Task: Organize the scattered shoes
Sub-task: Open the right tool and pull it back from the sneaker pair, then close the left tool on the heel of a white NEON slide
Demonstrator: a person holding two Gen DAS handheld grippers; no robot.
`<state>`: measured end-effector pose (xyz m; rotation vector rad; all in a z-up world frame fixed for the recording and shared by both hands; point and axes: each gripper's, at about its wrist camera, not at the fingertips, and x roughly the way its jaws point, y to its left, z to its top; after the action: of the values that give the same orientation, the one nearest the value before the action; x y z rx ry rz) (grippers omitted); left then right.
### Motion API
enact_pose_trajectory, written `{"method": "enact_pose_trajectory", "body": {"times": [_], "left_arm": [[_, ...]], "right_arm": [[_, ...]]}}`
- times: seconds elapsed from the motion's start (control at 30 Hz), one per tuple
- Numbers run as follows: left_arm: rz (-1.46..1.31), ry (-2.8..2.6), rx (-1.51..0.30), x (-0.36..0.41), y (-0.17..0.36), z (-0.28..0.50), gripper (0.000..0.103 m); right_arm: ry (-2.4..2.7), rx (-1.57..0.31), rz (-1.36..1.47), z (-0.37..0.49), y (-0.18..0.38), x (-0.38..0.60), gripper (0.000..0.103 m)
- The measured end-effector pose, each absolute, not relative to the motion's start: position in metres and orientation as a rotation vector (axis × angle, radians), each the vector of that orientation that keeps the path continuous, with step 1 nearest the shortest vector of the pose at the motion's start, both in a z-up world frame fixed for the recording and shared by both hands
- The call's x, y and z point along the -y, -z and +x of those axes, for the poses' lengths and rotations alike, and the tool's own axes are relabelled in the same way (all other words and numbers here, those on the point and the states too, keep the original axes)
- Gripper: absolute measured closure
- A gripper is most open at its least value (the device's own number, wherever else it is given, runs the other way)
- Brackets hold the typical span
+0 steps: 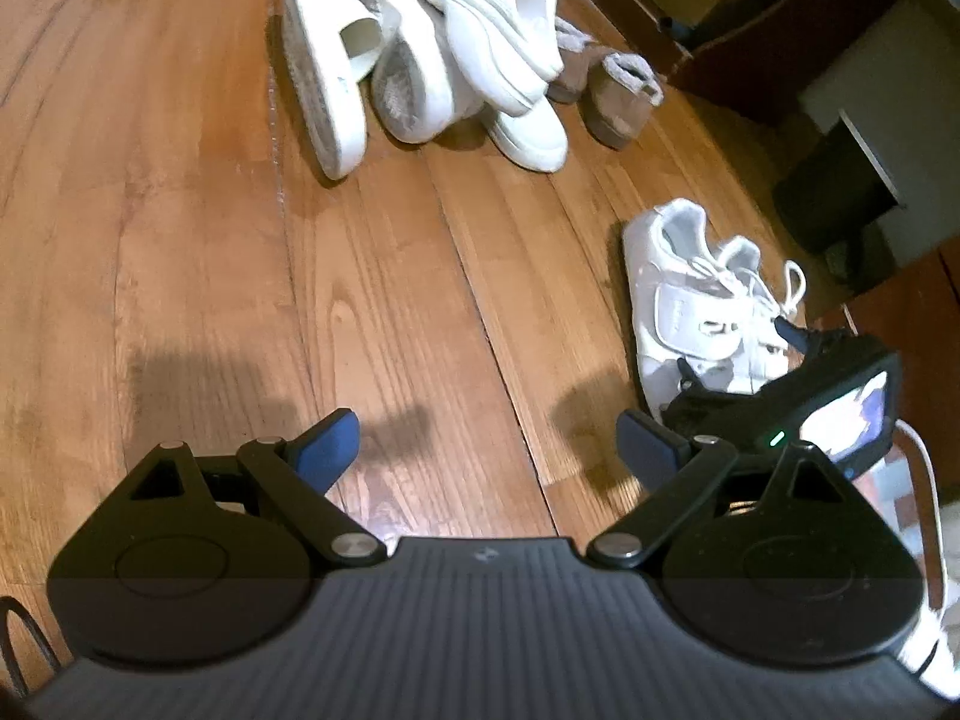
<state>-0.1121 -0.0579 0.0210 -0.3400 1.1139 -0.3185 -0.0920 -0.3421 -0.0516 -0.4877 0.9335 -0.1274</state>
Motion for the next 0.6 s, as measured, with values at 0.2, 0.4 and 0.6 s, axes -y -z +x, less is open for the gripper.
{"method": "enact_pose_trajectory", "body": {"times": [0.2, 0.4, 0.6], "left_arm": [[-0.299, 0.291, -1.098, 0.063, -0.028, -0.121, 0.010], [-0.281, 0.123, -1.044, 0.049, -0.013, -0.123, 0.010], [-0.267, 0.089, -0.980, 0.021, -0.027, -0.108, 0.010]], "right_arm": [[-0.064, -0.986, 0.165, -0.122, -0.002, 0.372, 0.009], [-0.109, -1.017, 0.160, -0.124, -0.030, 0.338, 0.006], [-0.251, -0.993, 0.129, -0.073, -0.083, 0.283, 0.000]]}}
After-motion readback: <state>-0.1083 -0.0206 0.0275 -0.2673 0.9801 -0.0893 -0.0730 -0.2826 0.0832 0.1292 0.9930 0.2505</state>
